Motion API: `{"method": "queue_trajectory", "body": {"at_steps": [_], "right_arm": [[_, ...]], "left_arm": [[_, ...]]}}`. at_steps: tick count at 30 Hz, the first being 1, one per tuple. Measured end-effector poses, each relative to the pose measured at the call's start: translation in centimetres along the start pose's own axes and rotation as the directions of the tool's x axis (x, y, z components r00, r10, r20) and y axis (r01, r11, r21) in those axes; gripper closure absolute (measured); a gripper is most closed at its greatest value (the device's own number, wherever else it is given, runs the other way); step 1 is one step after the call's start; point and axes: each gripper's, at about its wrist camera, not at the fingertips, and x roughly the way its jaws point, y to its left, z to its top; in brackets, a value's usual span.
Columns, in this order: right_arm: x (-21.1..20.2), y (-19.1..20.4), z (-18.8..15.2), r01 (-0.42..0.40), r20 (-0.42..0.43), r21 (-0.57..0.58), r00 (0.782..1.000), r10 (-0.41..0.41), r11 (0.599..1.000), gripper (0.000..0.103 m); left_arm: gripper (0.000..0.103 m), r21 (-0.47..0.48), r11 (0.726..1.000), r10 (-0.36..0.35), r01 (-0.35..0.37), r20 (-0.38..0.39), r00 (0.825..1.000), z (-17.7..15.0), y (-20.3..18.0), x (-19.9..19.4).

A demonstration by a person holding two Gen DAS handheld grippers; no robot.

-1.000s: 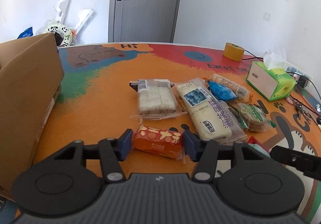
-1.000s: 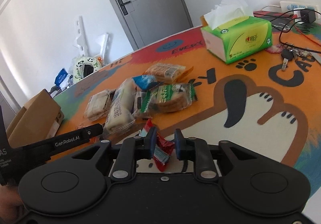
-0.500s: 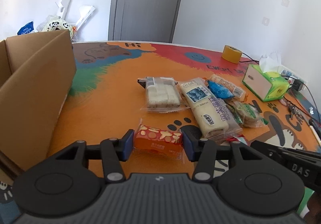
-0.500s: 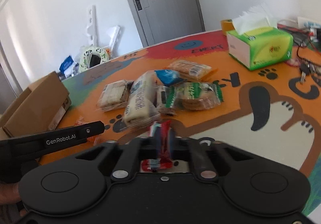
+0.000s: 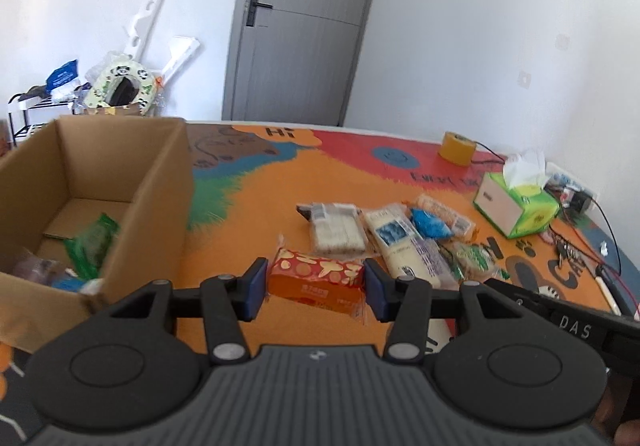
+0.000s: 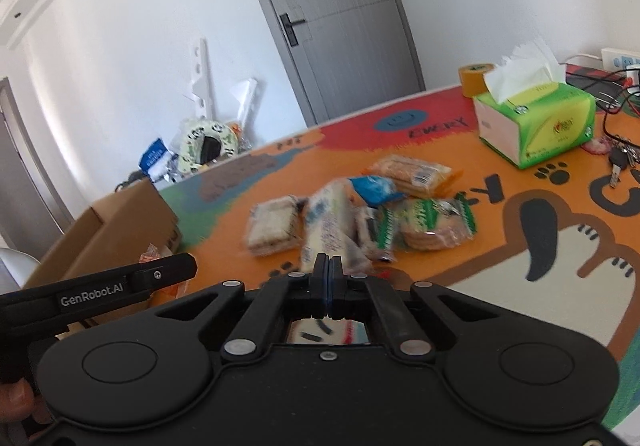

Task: Organize snacks
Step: 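Close the left tool on the orange biscuit pack and lift it, then carry the red snack and orange biscuit pack over the cardboard box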

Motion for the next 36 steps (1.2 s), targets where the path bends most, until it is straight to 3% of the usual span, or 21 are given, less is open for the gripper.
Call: {"method": "queue_trajectory", "body": {"at_steps": [14, 24, 36], "right_arm": [[-0.4, 4.3, 1.4, -0.086, 0.036, -0.033, 0.996, 0.087, 0.996, 0.102], [0.3, 6.3, 1.8, -0.142, 0.028, -0.042, 0.989, 0.143, 0.989, 0.102], [1.6, 11.0, 2.4, -0.194, 0.025, -0.109, 0.98, 0.198, 0.975, 0.102]], "left_arm": [[0.053, 0.019, 0.999, 0.047, -0.049, 0.117, 0.992, 3.1, 2.0, -5.3], [0.053, -0.048, 0.996, 0.088, -0.082, 0.162, 0.983, 4.6, 4.9, -6.8], [0.053, -0.156, 0.979, 0.155, -0.13, 0.161, 0.975, 4.7, 11.1, -7.1]]}}
